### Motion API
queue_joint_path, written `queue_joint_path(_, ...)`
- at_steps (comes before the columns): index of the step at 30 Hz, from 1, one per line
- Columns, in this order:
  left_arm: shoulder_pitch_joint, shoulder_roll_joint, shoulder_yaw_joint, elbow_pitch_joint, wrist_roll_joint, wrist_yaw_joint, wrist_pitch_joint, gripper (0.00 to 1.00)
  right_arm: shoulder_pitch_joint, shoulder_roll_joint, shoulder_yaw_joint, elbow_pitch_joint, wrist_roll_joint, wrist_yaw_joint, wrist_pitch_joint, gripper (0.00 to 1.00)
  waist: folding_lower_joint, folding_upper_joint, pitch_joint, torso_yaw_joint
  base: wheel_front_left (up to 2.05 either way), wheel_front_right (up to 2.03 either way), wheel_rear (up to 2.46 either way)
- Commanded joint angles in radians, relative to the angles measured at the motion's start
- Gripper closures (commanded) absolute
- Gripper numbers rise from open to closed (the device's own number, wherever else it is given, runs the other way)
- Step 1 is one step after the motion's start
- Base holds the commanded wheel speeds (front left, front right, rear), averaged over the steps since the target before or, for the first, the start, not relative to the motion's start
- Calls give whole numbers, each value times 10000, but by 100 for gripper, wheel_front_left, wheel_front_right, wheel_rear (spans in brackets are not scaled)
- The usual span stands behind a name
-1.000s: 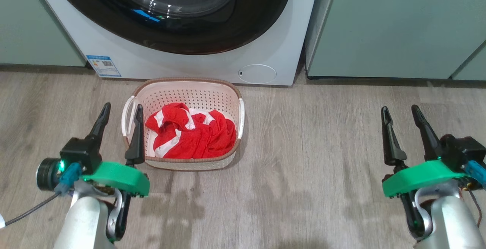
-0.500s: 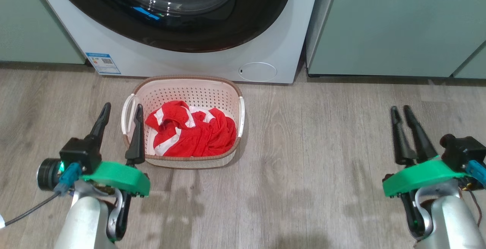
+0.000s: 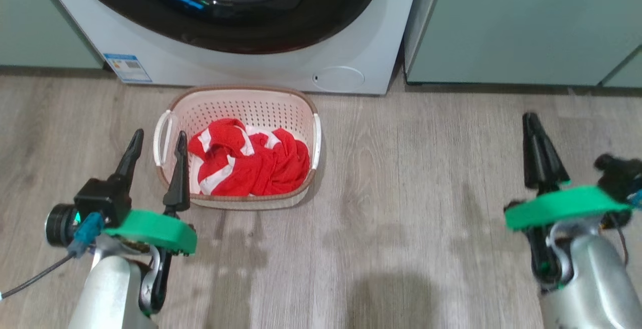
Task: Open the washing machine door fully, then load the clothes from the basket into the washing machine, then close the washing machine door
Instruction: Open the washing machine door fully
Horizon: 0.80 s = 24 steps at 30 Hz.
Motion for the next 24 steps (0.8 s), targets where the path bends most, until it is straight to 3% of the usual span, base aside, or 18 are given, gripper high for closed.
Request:
queue_joint_path(1,-543,125,404,-391,106,-53,-109,0,-711,-45,331,-134,1005,-2,-47,100,0,0,272,-44,0,0,0)
queue_joint_path(6,-951,105,412,-603,156,-125,-109,0,-2140,-45,405,338,4941,-2,587,100,0,0,1023,-14,0,0,0)
queue_joint_path(13,-1661,-34,355,-839,200,-267,-109,0,-4352,-223,-447,1325,8710,-2,2454,100,0,0,2051,275,0,0,0)
queue_joint_path(20,-2204,-185,339,-1032,242,-432,-109,0,-6700,-569,-1067,3033,10168,-2,3824,100,0,0,2915,673,0,0,0)
queue_joint_path(24,-2420,-276,349,-1151,278,-494,-109,0,-7947,-654,-1022,3843,10377,-2,4427,100,0,0,3280,895,0,0,0)
